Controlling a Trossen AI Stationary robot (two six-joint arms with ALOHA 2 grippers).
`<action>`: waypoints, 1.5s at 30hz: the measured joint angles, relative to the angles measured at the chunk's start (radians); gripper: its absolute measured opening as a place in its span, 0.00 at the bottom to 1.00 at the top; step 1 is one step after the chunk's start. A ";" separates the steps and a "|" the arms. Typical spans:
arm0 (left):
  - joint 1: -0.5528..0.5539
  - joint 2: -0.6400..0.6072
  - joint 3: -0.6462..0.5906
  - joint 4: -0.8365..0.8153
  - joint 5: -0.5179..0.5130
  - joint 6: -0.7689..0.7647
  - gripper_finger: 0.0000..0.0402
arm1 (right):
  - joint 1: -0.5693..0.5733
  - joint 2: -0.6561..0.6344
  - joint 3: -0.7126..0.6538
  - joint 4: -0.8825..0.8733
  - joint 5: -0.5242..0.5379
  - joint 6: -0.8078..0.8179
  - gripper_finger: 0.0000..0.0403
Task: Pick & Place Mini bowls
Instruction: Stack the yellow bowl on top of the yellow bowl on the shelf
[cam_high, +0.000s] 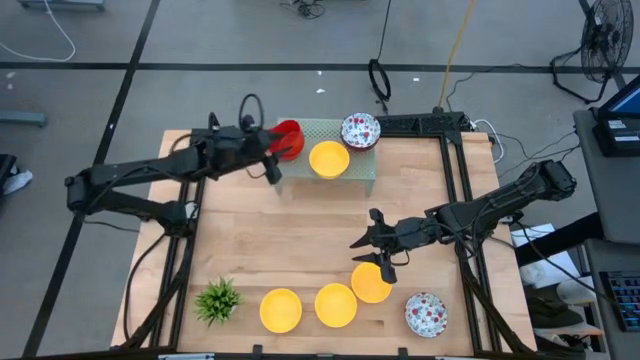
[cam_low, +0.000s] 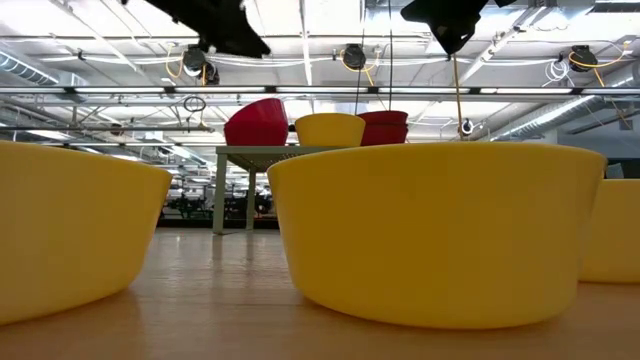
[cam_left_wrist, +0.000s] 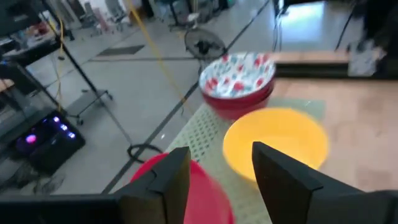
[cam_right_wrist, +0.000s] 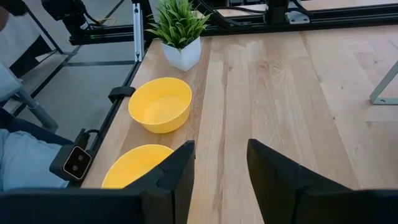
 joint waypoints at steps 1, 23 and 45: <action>-0.010 -0.016 0.000 -0.006 0.007 -0.020 0.43 | 0.000 0.000 0.000 0.000 0.000 0.000 0.34; -0.374 -0.035 0.000 -0.177 0.401 -0.408 0.42 | 0.228 0.214 0.000 -0.052 -0.023 0.302 0.34; -0.457 -0.033 0.000 -0.159 0.398 -0.470 0.42 | 0.275 0.387 0.000 -0.121 -0.080 0.307 0.34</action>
